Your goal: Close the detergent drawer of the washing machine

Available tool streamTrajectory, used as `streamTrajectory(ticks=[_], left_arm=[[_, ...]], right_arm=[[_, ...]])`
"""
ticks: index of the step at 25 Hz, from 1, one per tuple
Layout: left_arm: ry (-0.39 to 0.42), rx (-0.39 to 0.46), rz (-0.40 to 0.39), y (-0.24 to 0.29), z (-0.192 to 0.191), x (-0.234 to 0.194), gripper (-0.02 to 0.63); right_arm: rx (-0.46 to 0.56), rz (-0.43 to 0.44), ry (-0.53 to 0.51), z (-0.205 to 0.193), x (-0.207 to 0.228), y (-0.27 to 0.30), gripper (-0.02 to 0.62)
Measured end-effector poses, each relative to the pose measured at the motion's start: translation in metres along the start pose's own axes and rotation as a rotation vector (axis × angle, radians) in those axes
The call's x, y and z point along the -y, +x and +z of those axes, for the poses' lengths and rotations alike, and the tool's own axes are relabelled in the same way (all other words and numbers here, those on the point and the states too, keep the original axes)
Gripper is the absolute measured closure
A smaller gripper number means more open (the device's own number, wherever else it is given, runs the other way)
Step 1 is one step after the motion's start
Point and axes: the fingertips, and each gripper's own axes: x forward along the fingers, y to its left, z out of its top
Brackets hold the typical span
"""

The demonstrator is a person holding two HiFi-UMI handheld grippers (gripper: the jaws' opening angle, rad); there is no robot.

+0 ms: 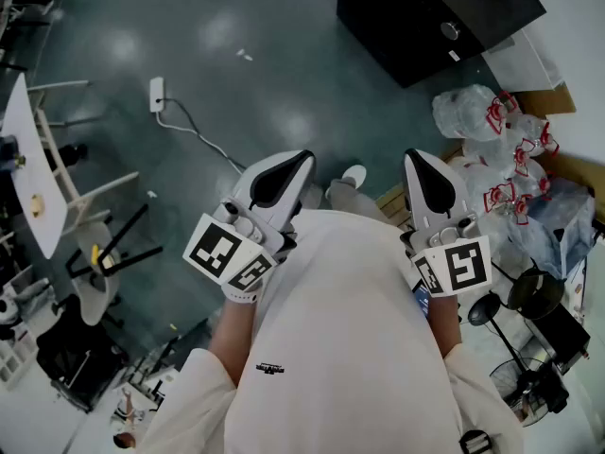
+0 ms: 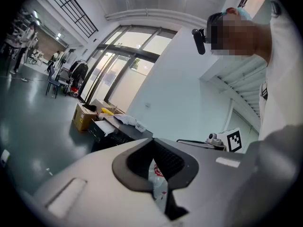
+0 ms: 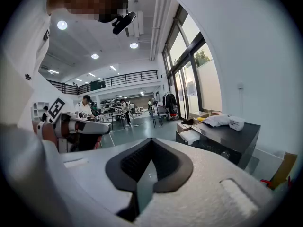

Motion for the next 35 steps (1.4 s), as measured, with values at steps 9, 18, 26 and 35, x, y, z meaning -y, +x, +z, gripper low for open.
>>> streamTrajectory(ticks=[9,18,26,35], left_arm=[[0.076,-0.001,-0.041,-0.035,0.02,-0.005,0.594],[0.078,0.008,-0.127,-0.057,0.015,-0.001,0.594],[0.048,0.04,-0.096,-0.083,0.02,-0.028,0.594],[0.065,0.02,-0.083,-0.055,0.031,-0.035,0.594]], right_arm=[[0.012,-0.089,0.008,0.003,-0.035,-0.002,0.594],[0.057,-0.171,0.02,0.01,-0.053,-0.015,0.592],[0.043,-0.15,-0.019,0.007,-0.085,-0.005,0.592],[0.043,-0.129,-0.003,0.014,-0.059,0.011,0.592]])
